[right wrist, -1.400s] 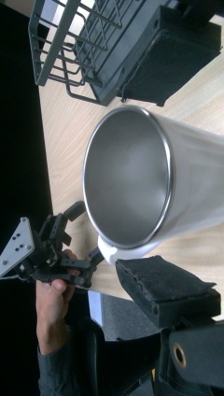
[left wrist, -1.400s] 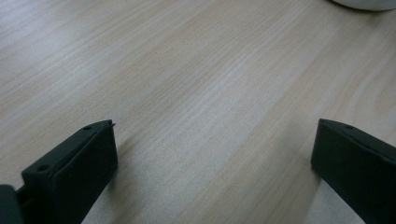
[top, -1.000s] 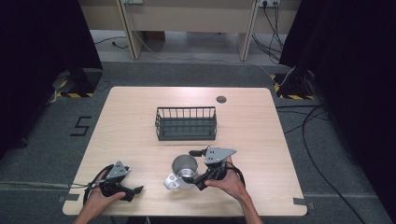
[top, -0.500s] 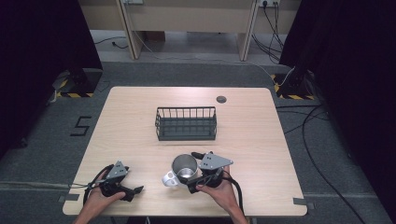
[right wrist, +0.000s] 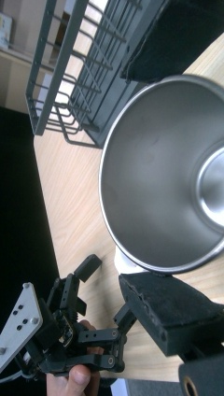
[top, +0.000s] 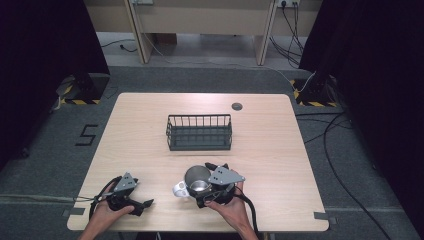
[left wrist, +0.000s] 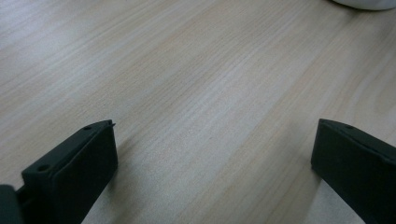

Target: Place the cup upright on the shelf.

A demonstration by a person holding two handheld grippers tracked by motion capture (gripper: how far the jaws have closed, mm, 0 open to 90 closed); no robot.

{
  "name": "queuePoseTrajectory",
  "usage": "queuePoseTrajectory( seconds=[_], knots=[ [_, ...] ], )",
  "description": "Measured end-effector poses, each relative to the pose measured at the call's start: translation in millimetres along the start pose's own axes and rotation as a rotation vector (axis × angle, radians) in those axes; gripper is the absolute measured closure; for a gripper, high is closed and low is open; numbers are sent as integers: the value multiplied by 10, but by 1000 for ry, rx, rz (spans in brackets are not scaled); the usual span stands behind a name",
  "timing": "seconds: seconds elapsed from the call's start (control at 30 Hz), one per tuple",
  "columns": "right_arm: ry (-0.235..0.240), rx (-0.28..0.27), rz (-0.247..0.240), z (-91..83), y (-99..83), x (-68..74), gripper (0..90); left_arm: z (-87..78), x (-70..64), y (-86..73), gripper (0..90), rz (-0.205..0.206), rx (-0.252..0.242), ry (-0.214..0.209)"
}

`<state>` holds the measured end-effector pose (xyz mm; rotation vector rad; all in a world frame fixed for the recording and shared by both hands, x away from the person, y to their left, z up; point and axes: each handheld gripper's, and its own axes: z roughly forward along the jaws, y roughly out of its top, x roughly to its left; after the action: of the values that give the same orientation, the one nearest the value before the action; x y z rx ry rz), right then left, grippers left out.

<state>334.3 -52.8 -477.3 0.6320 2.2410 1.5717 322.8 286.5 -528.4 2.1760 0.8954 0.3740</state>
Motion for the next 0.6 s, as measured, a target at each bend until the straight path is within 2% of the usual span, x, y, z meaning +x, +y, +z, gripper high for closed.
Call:
queuePoseTrajectory(
  seconds=[0.1, 0.13, 0.17, 0.23, 0.33, 0.47, 0.5, 0.53, 0.6],
  knots=[
    [22, 11, -10, 34, 1, -33, 40, 0, 0, 0, 0, 0, 0, 0],
    [51, 5, -8, 57, -9, -69, 41, 1, -1, -1, 0, 0, -2, 1],
    [51, 5, -8, 57, -9, -69, 41, 1, -1, -1, 0, 0, -2, 1],
    [95, -8, -4, 66, -29, -116, 44, 1, -1, -1, 0, 0, -2, 1],
    [119, -15, 3, 67, -46, -142, 41, 0, 0, 0, 0, 0, 0, 0],
    [186, -40, 2, 51, -66, -224, 38, 1, -1, -1, 0, 0, -2, 0],
    [186, -40, 2, 51, -66, -224, 38, 1, -1, -1, 0, 0, -2, 0],
    [221, -43, 12, 59, -73, -261, 34, 0, 0, 0, 0, 0, 0, 0],
    [253, -42, 17, 75, -86, -296, 27, 0, 0, 0, 0, 0, 0, 0]
  ],
)
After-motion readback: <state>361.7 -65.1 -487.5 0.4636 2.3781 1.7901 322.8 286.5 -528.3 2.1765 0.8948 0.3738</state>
